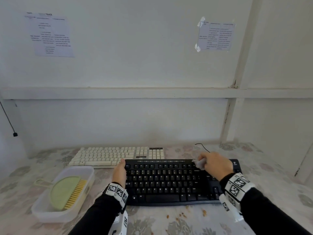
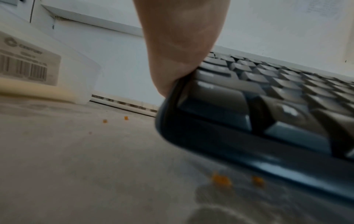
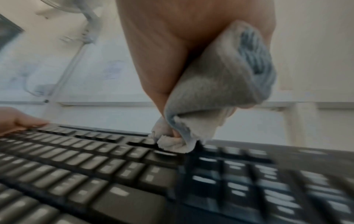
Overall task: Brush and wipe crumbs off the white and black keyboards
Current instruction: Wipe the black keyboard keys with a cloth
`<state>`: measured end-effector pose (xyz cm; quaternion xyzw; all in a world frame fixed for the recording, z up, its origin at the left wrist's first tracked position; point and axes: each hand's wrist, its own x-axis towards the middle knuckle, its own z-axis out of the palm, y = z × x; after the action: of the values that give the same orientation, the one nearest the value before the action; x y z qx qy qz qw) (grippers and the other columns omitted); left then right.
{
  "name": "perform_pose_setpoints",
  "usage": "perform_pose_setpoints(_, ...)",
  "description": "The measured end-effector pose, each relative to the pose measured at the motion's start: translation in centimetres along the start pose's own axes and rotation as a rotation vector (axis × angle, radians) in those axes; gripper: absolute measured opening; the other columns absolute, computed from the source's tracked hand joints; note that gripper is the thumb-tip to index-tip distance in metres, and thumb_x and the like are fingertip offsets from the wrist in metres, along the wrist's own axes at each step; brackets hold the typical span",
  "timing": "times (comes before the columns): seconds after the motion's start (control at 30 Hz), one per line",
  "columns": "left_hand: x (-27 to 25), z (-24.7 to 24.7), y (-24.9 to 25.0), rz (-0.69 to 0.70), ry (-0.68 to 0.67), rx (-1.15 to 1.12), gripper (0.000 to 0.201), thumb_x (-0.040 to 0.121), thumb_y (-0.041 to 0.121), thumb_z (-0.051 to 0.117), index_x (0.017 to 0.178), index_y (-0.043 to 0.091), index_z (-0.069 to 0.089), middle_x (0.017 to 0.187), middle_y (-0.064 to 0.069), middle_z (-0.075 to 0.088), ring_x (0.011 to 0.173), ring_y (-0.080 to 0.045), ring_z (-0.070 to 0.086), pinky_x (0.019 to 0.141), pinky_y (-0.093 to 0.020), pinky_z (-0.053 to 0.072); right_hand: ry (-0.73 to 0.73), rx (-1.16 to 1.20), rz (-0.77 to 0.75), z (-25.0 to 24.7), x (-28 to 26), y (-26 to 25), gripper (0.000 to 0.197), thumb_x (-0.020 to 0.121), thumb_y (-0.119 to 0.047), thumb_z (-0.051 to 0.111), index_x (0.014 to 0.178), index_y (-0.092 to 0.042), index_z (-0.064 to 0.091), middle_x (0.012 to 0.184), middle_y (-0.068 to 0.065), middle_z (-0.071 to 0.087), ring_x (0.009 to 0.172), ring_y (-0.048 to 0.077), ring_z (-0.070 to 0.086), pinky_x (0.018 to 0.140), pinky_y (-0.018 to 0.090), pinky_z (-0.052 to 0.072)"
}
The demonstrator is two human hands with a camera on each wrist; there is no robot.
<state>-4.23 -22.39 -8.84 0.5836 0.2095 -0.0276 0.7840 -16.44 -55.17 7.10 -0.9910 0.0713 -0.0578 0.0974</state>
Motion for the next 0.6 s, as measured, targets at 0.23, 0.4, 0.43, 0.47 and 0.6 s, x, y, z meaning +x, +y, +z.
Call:
perform_pose_setpoints(0.23, -2.4, 0.7, 1.4, 0.051, 0.024, -0.022, 0.101, 0.059, 0.072, 0.049, 0.138, 0.009, 0.045, 0.141, -0.012, 0.048, 0.130, -0.029, 0.045, 0.109, -0.051, 0.033, 0.055, 0.078, 0.251, -1.5, -0.4, 8.0, 0.027, 0.080, -0.005, 0.043, 0.073, -0.027, 0.057, 0.072, -0.008, 0.064, 0.064, 0.013, 0.062, 0.059, 0.029, 0.052)
perform_pose_setpoints(0.4, -1.2, 0.4, 1.1, 0.033, 0.006, -0.017, 0.094, 0.062, 0.068, 0.051, 0.134, 0.008, 0.049, 0.133, -0.011, 0.055, 0.123, -0.029, 0.051, 0.107, -0.049, 0.036, 0.142, 0.115, 0.205, -1.8, -0.7, 7.0, 0.018, 0.091, -0.019, 0.044, 0.097, -0.027, 0.059, 0.082, -0.003, 0.063, 0.063, 0.009, 0.057, 0.054, 0.023, 0.045)
perform_pose_setpoints(0.43, -1.5, 0.4, 1.2, 0.017, -0.004, -0.019, 0.091, 0.064, 0.067, 0.051, 0.133, 0.008, 0.051, 0.130, -0.011, 0.057, 0.121, -0.029, 0.053, 0.106, -0.049, 0.038, 0.147, 0.115, 0.140, -1.6, -0.6, 5.7, 0.018, 0.094, -0.026, 0.042, 0.104, -0.026, 0.057, 0.085, -0.004, 0.063, 0.065, 0.008, 0.057, 0.056, 0.022, 0.047)
perform_pose_setpoints(0.47, -1.8, 0.5, 1.4, 0.005, -0.013, -0.025, 0.085, 0.068, 0.064, 0.050, 0.131, 0.007, 0.053, 0.127, -0.012, 0.060, 0.118, -0.030, 0.056, 0.105, -0.049, 0.039, 0.135, 0.097, 0.070, -1.4, -0.5, 4.0, 0.023, 0.094, -0.034, 0.041, 0.112, -0.027, 0.054, 0.091, -0.003, 0.061, 0.069, 0.008, 0.058, 0.059, 0.023, 0.050)
perform_pose_setpoints(0.6, -2.8, 0.7, 1.7, -0.040, -0.045, -0.034, 0.067, 0.084, 0.057, 0.045, 0.126, 0.007, 0.057, 0.119, -0.013, 0.065, 0.110, -0.031, 0.061, 0.103, -0.049, 0.042, 0.041, 0.089, -0.190, -0.4, -1.5, -4.9, 0.032, 0.094, -0.040, 0.041, 0.125, -0.036, 0.046, 0.120, -0.001, 0.055, 0.095, 0.015, 0.059, 0.071, 0.025, 0.048)
